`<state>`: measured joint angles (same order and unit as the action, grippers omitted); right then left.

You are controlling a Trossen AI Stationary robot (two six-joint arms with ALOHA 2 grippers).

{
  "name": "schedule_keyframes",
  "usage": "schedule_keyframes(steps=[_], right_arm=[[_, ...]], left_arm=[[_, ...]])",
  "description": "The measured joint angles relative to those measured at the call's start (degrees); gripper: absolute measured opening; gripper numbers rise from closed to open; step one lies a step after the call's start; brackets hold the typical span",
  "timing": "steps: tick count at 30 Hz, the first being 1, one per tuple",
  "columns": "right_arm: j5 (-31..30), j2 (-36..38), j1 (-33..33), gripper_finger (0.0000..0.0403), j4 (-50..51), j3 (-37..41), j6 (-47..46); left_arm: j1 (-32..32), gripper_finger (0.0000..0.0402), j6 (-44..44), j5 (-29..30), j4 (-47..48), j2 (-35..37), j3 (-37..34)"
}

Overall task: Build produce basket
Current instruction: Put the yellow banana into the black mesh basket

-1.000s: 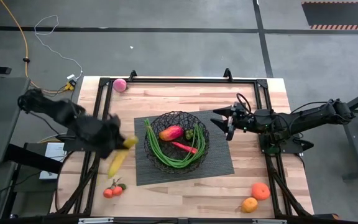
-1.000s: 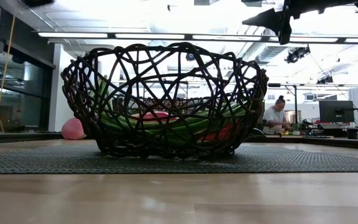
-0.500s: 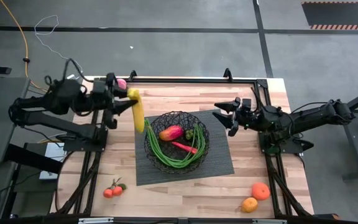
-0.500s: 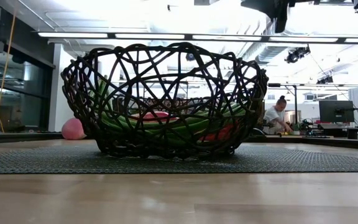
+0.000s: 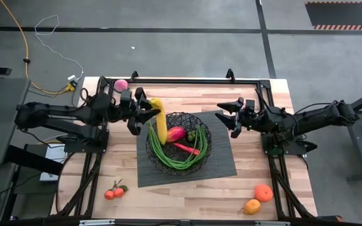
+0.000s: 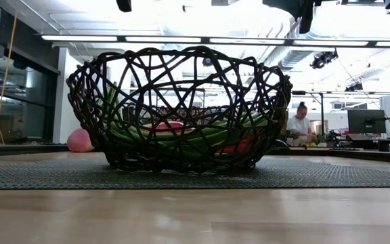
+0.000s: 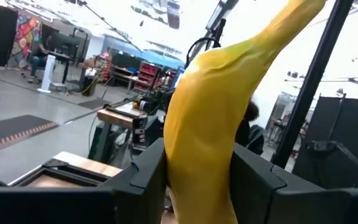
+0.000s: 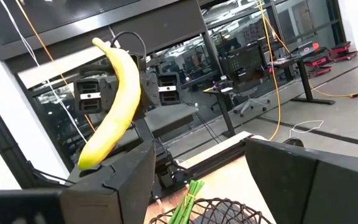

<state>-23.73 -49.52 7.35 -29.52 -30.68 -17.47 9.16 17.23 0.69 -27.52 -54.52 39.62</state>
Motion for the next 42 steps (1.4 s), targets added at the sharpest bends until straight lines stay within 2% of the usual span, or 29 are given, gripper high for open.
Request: schedule_keyframes(steps=[13,20,24,33,42], right_arm=[[0.2,0.0,0.0,0.0231,0.1,0.0,1.1],[0.0,0.0,0.0,0.0231,0.1,0.0,1.5],[-0.2,0.0,0.0,0.0231,0.3,0.0,1.5],[-0.3,0.0,0.0,0.0231,0.6,0.0,1.5],[-0.3,0.0,0.0,0.0231,0.6,0.0,1.5]], left_arm=[[0.0,0.0129,-1.4,1.7,-0.1,-0.7,0.0],[0.0,0.0129,-1.2,4.8,-0.5,-1.3,0.8],[0.0,0.0129,-3.3,5.1,9.5,-4.9,6.6],[0.0,0.0129,-7.0,4.9,44.1,-19.7,23.3],[-0.2,0.0129,-5.4,5.0,48.7,-30.6,24.3]])
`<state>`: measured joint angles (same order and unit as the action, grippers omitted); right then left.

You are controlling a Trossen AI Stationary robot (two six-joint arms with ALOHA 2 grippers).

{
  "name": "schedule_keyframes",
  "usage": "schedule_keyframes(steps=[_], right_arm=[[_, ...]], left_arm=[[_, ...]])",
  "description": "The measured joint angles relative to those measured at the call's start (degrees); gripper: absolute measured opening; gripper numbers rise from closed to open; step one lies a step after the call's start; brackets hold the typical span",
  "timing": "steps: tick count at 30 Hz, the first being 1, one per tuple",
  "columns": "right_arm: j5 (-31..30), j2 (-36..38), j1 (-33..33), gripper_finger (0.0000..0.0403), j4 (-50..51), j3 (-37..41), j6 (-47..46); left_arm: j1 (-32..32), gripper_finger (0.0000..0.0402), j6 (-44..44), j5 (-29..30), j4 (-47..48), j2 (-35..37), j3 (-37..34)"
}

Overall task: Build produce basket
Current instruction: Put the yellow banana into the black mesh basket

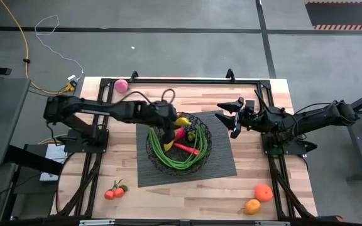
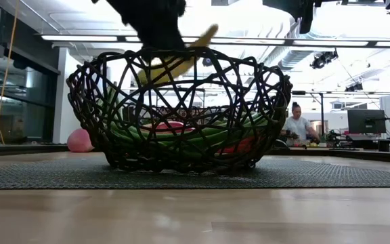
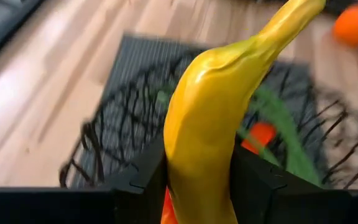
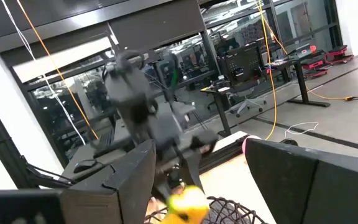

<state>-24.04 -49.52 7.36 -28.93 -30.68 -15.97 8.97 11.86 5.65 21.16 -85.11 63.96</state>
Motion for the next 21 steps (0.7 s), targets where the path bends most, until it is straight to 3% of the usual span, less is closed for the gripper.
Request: schedule_keyframes(steps=[8,21], right_arm=[[-0.8,0.0,0.0,0.0231,0.6,0.0,0.0],[-2.5,0.0,0.0,0.0231,1.4,0.0,0.0]], left_arm=[[0.0,0.0129,1.0,0.4,6.1,-5.5,0.0],[0.2,0.0129,1.5,10.9,13.1,-7.1,0.0]])
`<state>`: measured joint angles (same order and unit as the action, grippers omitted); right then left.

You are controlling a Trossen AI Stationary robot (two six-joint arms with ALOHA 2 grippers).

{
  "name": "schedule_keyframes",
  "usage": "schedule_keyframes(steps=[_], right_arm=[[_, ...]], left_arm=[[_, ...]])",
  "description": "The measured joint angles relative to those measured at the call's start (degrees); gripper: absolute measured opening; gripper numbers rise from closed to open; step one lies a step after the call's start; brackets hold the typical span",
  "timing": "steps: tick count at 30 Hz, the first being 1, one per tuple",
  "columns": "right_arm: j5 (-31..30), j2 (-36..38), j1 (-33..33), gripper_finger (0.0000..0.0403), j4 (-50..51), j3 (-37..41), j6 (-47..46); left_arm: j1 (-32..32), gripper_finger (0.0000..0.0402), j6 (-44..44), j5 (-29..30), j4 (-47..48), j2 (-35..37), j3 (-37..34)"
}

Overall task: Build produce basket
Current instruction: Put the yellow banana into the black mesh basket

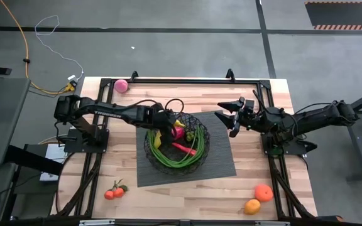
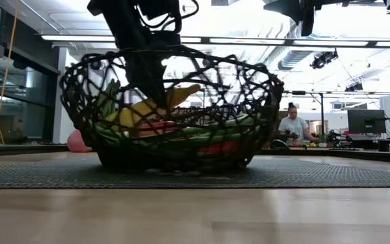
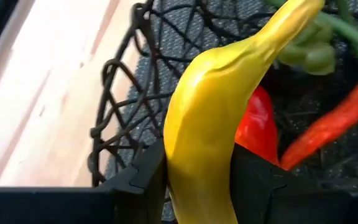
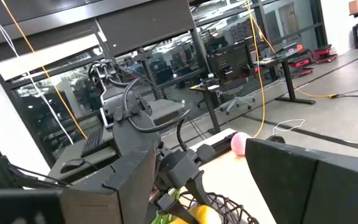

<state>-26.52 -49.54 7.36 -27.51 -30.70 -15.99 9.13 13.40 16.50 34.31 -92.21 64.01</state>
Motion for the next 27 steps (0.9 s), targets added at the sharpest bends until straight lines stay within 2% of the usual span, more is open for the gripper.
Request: schedule_keyframes(steps=[17,27], right_arm=[[0.0,0.0,0.0,0.0231,0.7,0.0,-0.5],[0.0,0.0,0.0,0.0231,0.7,0.0,-0.6]], left_arm=[[0.0,0.013,1.1,-0.9,0.8,-5.8,0.0],[0.7,0.0165,-0.9,-0.6,0.8,-5.8,-0.1]])
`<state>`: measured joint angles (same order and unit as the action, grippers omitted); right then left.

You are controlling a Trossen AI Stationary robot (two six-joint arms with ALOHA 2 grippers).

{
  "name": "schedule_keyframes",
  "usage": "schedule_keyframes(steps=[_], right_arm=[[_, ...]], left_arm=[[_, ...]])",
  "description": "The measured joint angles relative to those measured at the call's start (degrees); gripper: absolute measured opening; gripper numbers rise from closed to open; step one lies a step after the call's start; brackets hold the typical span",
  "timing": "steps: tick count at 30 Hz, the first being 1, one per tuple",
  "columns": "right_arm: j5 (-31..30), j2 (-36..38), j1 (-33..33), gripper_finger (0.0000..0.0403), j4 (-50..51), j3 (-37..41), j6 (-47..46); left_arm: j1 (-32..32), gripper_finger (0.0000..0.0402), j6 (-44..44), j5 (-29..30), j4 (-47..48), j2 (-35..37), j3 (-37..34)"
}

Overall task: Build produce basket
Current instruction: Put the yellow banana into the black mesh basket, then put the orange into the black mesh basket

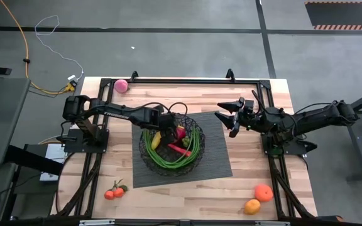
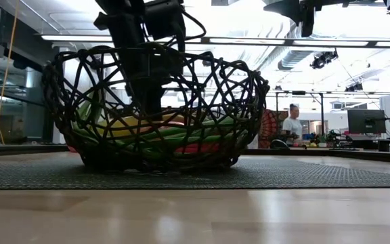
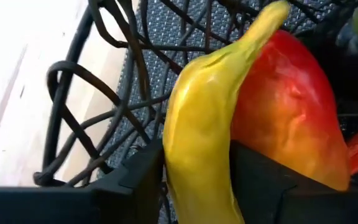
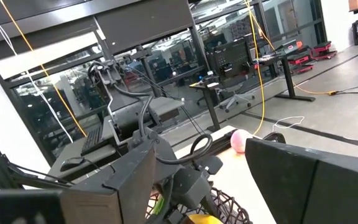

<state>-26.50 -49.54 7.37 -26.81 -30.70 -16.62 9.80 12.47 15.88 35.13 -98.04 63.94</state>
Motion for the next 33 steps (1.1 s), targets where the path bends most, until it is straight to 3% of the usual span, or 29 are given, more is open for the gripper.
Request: schedule_keyframes(steps=[12,20,23,28,33], right_arm=[[0.0,0.0,0.0,0.0231,0.0,0.0,0.0],[0.0,0.0,0.0,0.0231,0.0,0.0,0.1],[0.0,0.0,0.0,0.0231,-0.1,0.0,0.1],[0.0,0.0,0.0,0.0231,-0.4,0.0,0.0],[0.0,0.0,0.0,0.0231,-0.6,0.0,0.0]], left_arm=[[0.1,0.0233,0.8,-2.1,0.7,1.3,0.6],[0.8,0.0261,-2.4,-2.2,7.5,6.3,8.2],[1.2,0.0261,-2.9,-2.0,9.3,10.1,10.6],[1.6,0.0258,-0.6,-2.4,4.6,19.8,10.8],[1.1,0.0257,0.3,-3.5,-9.8,31.9,3.8]])
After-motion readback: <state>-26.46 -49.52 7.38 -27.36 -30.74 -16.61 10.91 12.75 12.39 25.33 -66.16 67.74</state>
